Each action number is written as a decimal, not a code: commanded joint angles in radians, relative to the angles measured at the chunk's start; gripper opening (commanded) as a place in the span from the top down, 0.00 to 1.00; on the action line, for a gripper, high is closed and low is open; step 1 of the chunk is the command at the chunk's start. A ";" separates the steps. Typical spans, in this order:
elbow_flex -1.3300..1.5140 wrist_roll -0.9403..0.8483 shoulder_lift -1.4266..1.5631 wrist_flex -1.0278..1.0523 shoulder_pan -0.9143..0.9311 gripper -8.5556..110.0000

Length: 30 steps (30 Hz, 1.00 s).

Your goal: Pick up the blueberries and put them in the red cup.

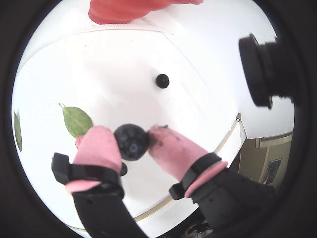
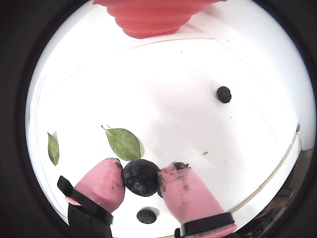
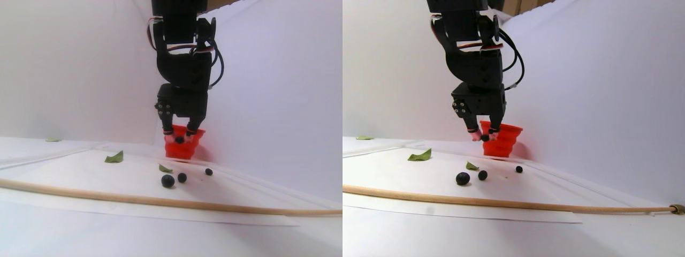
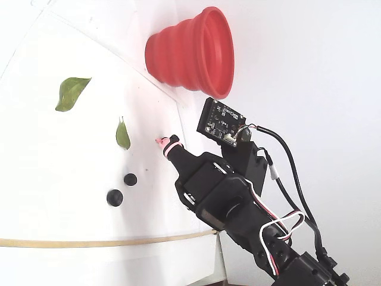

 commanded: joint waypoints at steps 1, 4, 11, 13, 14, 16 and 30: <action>-0.058 -0.023 0.118 -0.037 0.038 0.82; -0.078 -0.035 0.120 -0.038 0.041 0.82; -0.130 -0.064 0.110 -0.049 0.044 0.82; -0.141 -0.074 0.107 -0.057 0.046 0.82; -0.146 -0.078 0.106 -0.061 0.046 0.82; -0.160 -0.089 0.103 -0.071 0.046 0.82; -0.296 -0.124 0.043 -0.078 0.057 0.81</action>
